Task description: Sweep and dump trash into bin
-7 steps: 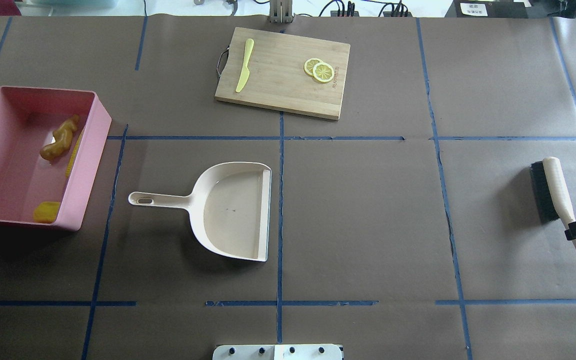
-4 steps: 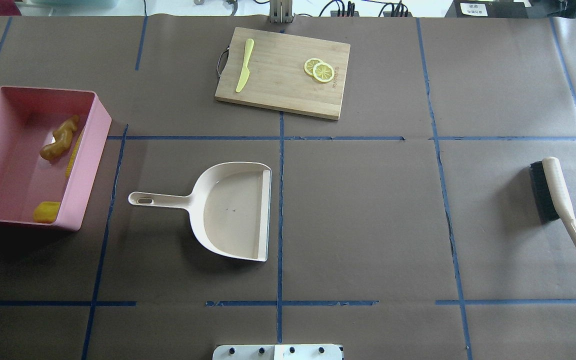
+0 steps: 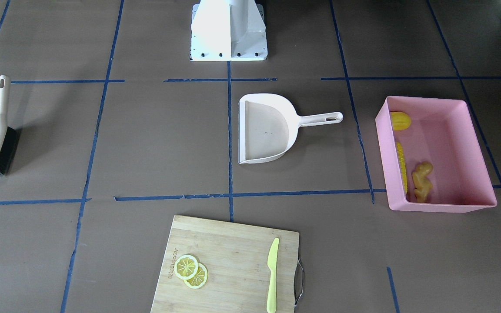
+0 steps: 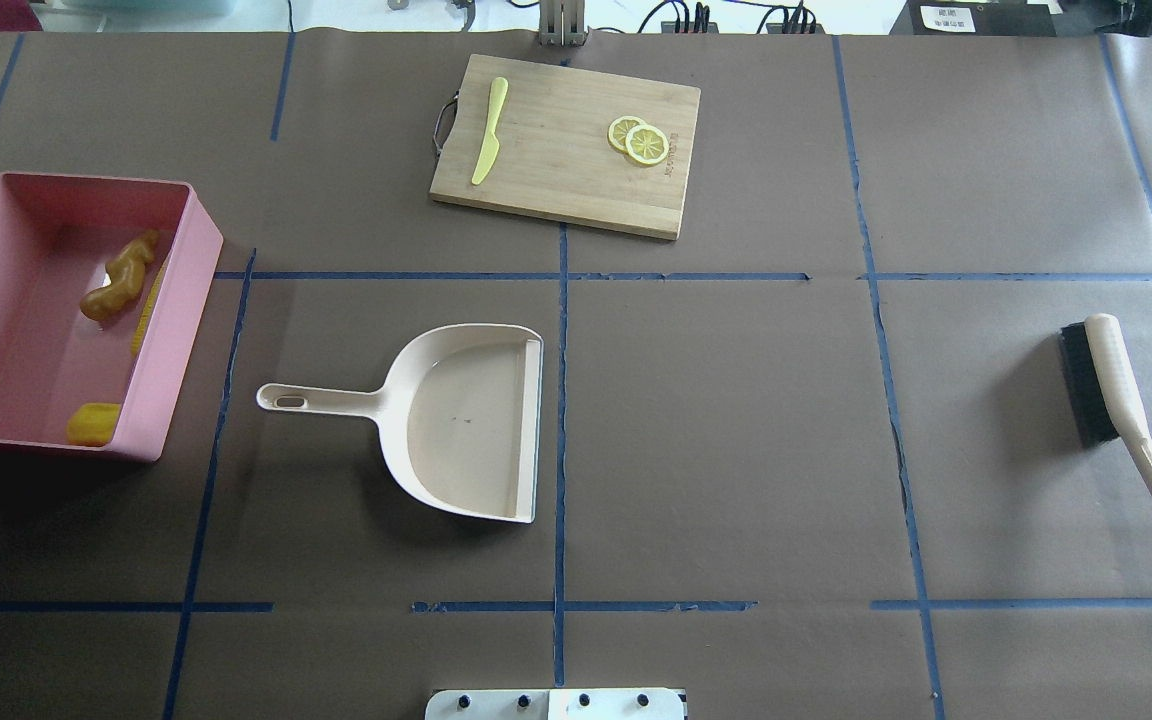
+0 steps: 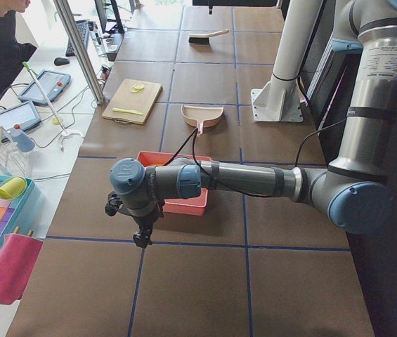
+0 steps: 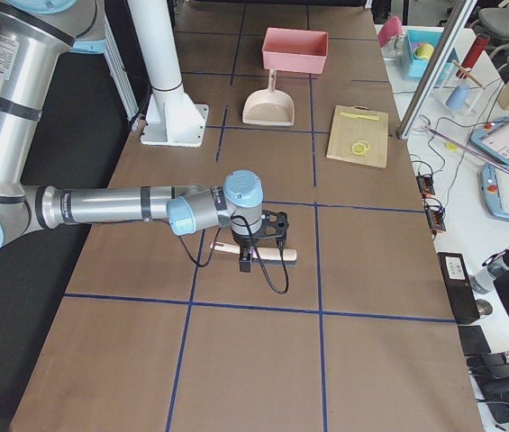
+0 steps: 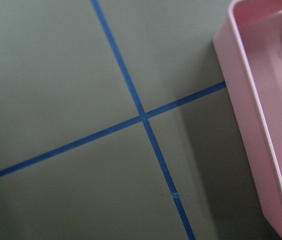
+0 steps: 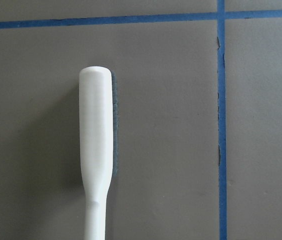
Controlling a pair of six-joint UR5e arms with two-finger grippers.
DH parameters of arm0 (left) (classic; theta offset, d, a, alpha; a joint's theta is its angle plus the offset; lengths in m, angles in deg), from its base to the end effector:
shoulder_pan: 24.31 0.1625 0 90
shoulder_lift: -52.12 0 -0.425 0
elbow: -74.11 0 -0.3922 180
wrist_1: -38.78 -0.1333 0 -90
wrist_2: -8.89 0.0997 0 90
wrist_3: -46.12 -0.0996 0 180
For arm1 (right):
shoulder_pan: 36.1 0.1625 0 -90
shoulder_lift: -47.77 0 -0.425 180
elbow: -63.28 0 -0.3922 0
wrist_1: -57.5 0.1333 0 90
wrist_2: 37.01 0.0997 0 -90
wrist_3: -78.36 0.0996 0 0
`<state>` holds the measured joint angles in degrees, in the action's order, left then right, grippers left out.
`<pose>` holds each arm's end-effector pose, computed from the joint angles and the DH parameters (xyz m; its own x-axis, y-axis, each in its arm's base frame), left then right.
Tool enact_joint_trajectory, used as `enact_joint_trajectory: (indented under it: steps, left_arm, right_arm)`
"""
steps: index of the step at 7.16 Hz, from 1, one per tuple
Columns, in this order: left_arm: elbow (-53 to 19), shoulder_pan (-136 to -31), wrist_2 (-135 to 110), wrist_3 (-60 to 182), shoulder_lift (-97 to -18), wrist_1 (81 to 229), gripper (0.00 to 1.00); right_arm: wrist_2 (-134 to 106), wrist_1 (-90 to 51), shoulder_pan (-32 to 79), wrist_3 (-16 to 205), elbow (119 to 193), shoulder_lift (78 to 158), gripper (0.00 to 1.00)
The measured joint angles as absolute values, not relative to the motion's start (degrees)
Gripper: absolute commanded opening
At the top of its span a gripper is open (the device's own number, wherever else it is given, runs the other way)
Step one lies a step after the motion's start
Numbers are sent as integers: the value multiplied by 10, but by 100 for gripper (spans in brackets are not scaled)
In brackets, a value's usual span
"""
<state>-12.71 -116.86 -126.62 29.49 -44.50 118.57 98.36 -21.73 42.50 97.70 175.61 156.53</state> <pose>-0.0858 -0.5280 0.6422 0.6799 0.1735 -0.7125 -0.1570 0.9835 0.0898 -0.0117 -0.3737 0.5836 0.6804 0.0205 0.7326 -0.0358 0.9993 0.0054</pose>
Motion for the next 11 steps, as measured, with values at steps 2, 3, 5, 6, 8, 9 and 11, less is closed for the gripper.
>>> enact_joint_trajectory:
  steps: [2,3,5,6,8,9,11]
  left_arm:
    - [-119,-1179,-1269,341,-412,1196,100]
    - [-119,-1180,-1270,348,-394,1212,100]
    - [-134,-1180,-1267,352,-370,1227,100]
    - [-142,-1180,-1266,353,-358,1229,100]
    - [-159,-1180,-1265,356,-353,1228,100]
    - [-175,-1179,-1263,358,-355,1226,100]
    - [-190,-1174,-1260,380,-368,1222,100]
  right_arm:
    - [995,-253,456,953,1756,1548,100]
    - [995,-265,461,950,1756,1540,100]
    - [993,-274,464,948,1754,1532,100]
    - [991,-275,466,947,1752,1530,100]
    - [989,-276,466,946,1740,1522,100]
    - [988,-275,466,945,1724,1509,100]
    - [987,-274,466,943,1692,1485,100]
